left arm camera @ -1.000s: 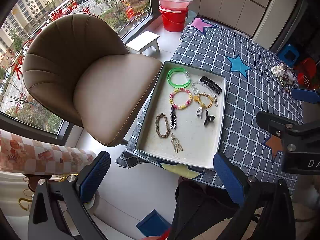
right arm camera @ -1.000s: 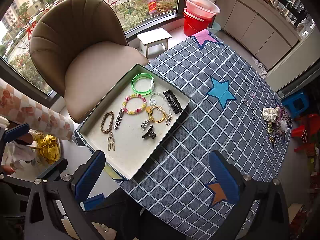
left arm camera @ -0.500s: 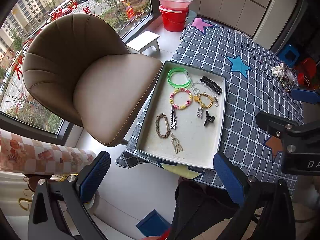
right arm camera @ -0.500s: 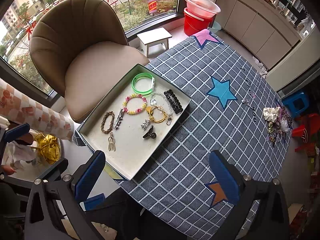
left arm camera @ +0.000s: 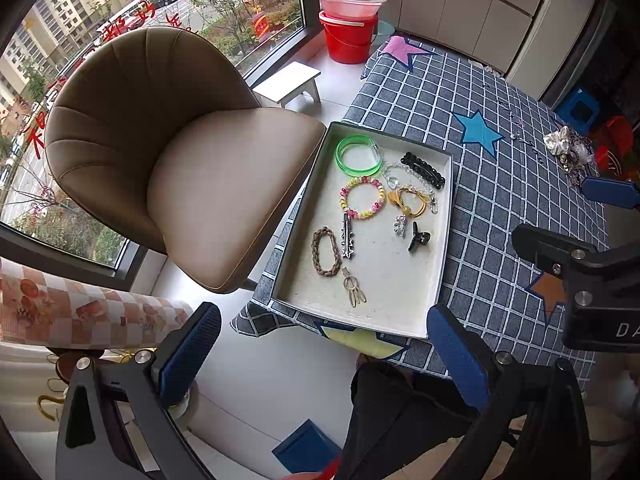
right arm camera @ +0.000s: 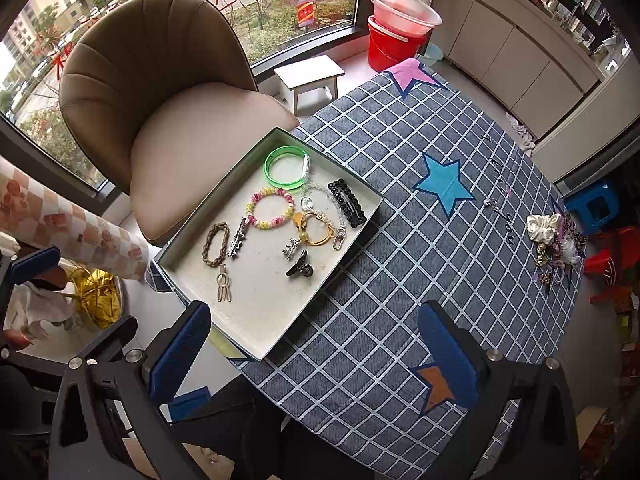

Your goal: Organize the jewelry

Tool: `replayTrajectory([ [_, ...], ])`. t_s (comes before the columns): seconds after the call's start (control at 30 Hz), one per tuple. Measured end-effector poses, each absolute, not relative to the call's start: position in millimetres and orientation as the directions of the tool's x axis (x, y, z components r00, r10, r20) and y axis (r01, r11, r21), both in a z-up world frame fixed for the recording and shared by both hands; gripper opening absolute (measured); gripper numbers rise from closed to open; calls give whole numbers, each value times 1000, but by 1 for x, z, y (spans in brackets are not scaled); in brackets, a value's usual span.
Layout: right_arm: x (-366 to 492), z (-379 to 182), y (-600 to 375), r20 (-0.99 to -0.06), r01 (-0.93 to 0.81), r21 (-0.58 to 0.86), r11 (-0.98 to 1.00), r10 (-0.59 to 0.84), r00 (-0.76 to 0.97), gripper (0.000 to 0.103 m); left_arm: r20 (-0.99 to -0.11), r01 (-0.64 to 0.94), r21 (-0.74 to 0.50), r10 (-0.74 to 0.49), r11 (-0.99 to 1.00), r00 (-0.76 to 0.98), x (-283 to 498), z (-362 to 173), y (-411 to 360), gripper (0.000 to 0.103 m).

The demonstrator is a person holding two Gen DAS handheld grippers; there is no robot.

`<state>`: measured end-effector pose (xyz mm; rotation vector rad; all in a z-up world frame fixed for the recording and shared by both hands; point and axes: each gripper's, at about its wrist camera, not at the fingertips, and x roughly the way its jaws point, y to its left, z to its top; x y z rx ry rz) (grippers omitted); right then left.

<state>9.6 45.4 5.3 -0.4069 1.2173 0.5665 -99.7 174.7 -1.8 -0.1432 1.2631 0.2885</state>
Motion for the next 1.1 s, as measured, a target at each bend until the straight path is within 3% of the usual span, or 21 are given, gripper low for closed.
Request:
replayTrajectory([
  [1.1,10,6,47,-954,-608,6,794,187,235,103,-953,-296,54,138,954,270,-100,-3,175,103],
])
